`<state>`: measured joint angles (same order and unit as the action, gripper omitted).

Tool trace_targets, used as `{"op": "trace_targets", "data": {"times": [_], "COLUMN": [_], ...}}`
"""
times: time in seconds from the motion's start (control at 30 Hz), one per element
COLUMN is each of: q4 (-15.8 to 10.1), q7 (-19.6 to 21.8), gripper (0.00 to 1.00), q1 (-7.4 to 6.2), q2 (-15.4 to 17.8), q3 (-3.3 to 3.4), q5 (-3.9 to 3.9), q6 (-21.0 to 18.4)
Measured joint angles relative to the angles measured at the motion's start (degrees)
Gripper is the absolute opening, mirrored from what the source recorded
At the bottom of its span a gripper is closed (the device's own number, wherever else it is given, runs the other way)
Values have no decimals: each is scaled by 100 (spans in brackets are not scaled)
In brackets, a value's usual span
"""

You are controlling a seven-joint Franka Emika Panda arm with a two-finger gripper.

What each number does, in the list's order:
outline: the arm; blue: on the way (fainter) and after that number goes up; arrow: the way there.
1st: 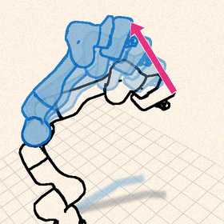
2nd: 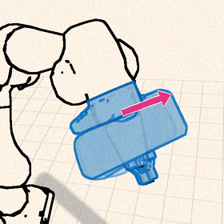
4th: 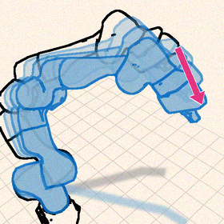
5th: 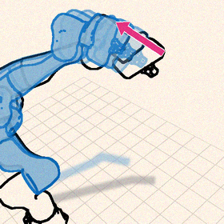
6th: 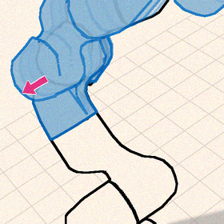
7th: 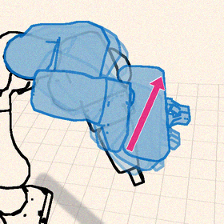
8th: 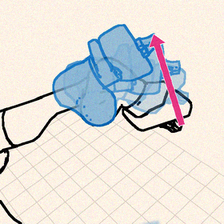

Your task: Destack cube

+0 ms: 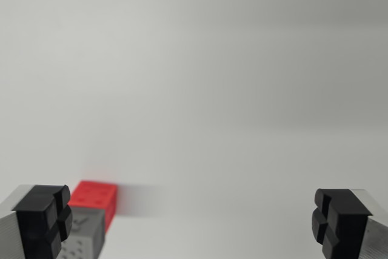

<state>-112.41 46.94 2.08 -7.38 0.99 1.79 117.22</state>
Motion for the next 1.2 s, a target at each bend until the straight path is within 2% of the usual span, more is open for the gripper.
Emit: {"op": "trace_targets", "data": {"times": [0.67,1.2], "q4": [-44,-457], "q7": [14,147], "gripper": [100,100], "q1": [-10,-98], "q2": [8,194], "q3": [-1,-24], "q5": [0,0], "q6": [17,264]}}
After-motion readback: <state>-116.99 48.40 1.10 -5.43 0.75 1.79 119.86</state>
